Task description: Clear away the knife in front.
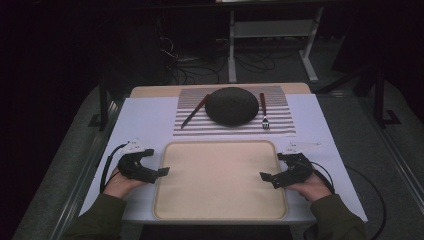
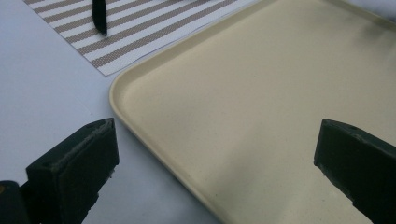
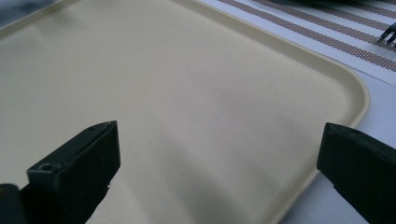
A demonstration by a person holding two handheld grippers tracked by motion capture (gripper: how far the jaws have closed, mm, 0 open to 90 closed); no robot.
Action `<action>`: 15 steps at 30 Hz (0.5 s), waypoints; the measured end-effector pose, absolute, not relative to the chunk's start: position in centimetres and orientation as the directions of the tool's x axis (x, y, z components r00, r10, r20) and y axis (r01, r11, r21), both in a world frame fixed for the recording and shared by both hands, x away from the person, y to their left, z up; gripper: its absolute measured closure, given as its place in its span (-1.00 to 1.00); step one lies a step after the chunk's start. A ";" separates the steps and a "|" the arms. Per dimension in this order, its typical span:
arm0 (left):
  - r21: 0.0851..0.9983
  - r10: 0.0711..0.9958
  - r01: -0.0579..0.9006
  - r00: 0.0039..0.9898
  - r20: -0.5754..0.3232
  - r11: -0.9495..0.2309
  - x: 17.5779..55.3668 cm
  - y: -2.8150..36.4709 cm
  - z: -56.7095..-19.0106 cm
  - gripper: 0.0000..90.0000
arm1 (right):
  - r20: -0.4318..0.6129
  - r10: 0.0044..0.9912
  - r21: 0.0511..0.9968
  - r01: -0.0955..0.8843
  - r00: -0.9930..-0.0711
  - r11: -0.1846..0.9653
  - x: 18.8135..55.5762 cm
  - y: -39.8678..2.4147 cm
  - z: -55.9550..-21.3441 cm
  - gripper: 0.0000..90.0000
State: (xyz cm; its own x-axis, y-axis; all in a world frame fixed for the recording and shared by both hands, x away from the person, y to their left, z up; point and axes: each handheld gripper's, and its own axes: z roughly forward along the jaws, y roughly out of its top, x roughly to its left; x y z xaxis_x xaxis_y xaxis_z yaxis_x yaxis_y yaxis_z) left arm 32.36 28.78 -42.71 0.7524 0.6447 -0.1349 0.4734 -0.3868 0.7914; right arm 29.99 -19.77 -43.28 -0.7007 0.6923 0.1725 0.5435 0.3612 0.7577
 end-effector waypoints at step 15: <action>0.792 0.648 0.474 0.750 -0.133 -0.385 34.3 28.3 -42.2 -1.00 | 0.173 0.692 0.757 0.544 -0.701 0.362 30.0 -19.8 -43.3 -1.00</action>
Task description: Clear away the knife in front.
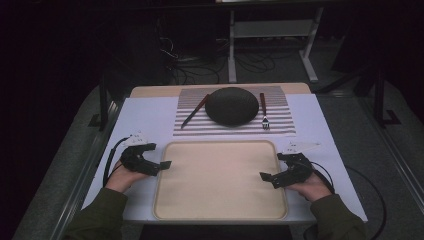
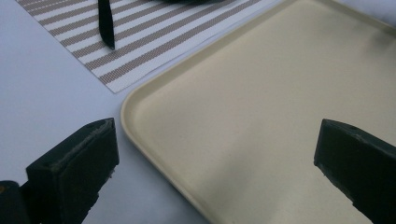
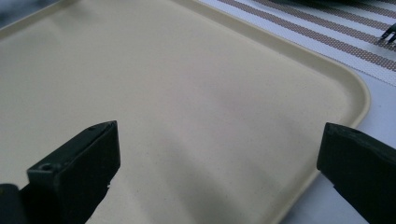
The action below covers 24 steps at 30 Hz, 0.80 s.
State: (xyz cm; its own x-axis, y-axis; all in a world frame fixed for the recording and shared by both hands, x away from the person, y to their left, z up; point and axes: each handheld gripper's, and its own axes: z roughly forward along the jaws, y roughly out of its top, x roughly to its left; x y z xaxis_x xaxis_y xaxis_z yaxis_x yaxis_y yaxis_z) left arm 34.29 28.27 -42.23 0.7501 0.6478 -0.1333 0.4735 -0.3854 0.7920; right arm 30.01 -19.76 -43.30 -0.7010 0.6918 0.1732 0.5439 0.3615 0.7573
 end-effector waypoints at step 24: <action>0.799 0.653 0.474 0.745 -0.140 -0.369 38.7 26.7 -41.0 -1.00 | 0.177 0.693 0.759 0.545 -0.699 0.356 30.0 -19.8 -43.3 -1.00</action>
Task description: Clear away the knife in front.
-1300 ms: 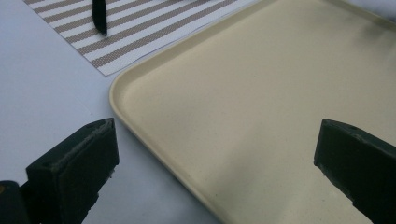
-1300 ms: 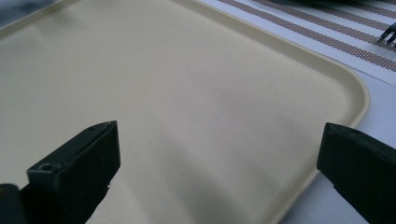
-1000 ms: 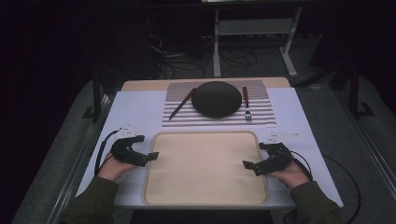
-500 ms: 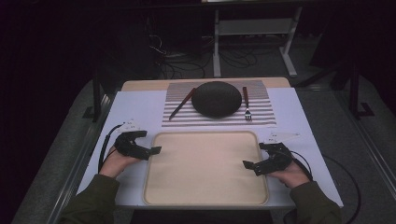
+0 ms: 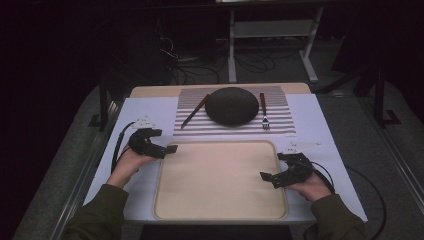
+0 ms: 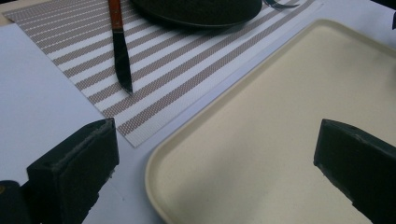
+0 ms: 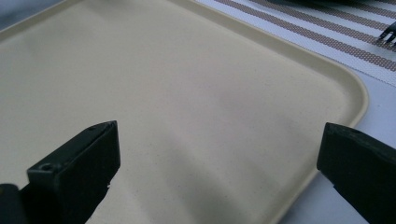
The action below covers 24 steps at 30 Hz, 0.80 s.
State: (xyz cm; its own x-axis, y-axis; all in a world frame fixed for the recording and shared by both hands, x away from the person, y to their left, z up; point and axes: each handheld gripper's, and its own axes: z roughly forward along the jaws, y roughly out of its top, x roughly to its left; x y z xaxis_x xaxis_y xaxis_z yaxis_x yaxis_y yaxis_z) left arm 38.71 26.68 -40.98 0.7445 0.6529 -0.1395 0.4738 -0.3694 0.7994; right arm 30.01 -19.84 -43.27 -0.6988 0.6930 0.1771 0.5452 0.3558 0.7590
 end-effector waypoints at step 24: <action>0.805 0.656 0.461 0.745 -0.122 -0.373 43.4 24.5 -40.1 -0.85 | 0.188 0.692 0.760 0.549 -0.697 0.348 30.1 -19.9 -43.3 -1.00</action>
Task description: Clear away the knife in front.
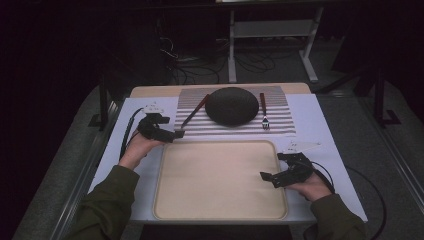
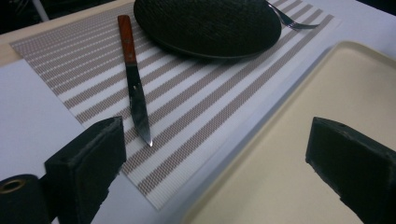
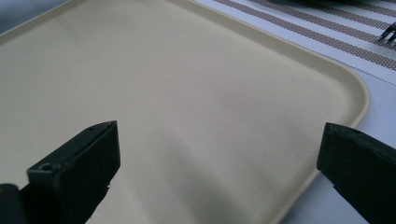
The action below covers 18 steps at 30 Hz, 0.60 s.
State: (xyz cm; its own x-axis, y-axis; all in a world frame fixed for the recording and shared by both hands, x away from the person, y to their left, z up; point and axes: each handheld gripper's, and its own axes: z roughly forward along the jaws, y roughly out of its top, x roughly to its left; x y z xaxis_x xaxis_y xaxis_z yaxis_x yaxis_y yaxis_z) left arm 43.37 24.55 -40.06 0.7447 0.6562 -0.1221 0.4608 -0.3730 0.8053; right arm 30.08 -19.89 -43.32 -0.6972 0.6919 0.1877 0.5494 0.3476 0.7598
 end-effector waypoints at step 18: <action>0.789 0.696 0.501 0.705 -0.134 -0.356 49.2 22.6 -40.3 -0.19 | 0.200 0.685 0.766 0.548 -0.701 0.337 30.1 -20.0 -43.2 -1.00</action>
